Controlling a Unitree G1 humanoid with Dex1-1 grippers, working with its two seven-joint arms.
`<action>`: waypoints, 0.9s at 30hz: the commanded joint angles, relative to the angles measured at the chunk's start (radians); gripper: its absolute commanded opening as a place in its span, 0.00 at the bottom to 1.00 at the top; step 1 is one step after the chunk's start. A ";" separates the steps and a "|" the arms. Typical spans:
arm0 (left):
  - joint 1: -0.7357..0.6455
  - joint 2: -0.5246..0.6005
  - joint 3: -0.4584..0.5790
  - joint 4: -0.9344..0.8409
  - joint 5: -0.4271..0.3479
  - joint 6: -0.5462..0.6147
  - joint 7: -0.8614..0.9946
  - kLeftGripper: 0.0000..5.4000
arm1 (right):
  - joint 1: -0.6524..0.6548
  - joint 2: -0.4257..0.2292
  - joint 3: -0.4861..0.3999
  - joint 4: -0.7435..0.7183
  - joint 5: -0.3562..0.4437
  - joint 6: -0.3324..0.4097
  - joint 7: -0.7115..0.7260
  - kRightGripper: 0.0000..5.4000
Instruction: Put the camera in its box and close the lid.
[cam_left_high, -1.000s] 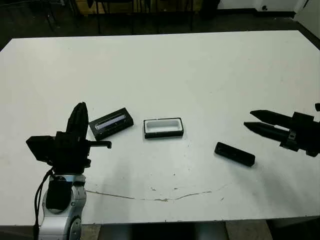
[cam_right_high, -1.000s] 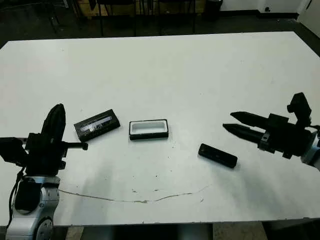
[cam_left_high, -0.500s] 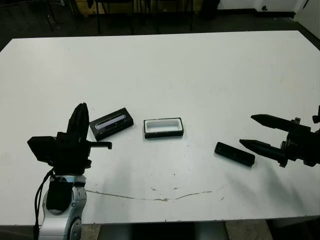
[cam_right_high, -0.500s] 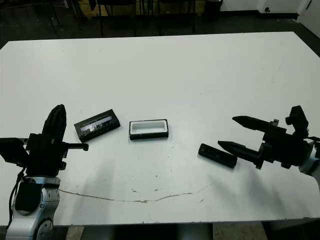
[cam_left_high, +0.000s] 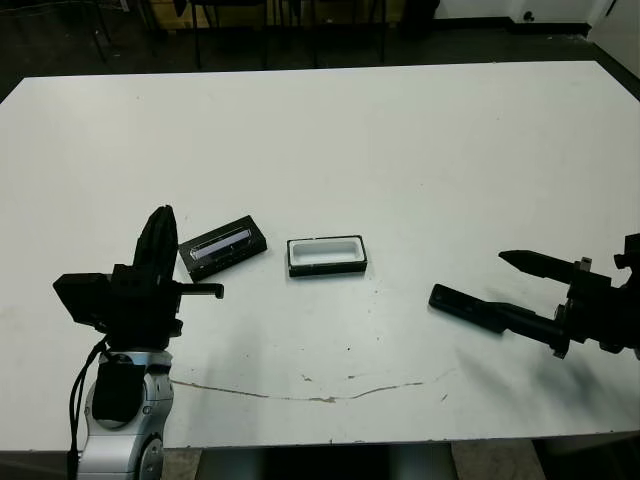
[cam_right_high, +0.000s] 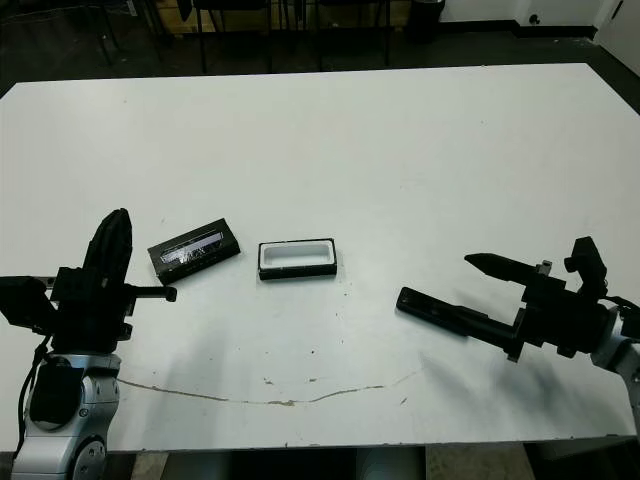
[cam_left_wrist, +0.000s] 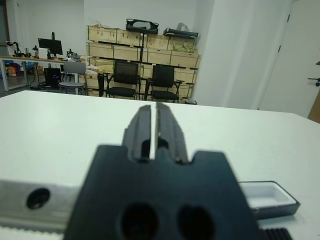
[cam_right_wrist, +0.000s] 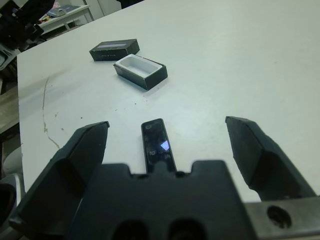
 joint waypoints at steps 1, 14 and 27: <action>0.005 0.002 0.002 0.014 0.006 0.015 0.006 0.00 | 0.021 0.012 0.023 0.010 -0.051 -0.036 -0.018 1.00; 0.003 0.003 0.000 0.032 0.013 0.007 0.001 0.00 | 0.098 -0.020 0.038 -0.110 -0.107 0.003 -0.099 1.00; -0.007 0.008 -0.001 0.048 0.020 -0.008 0.000 0.00 | 0.109 -0.010 0.052 -0.087 -0.139 0.012 -0.162 1.00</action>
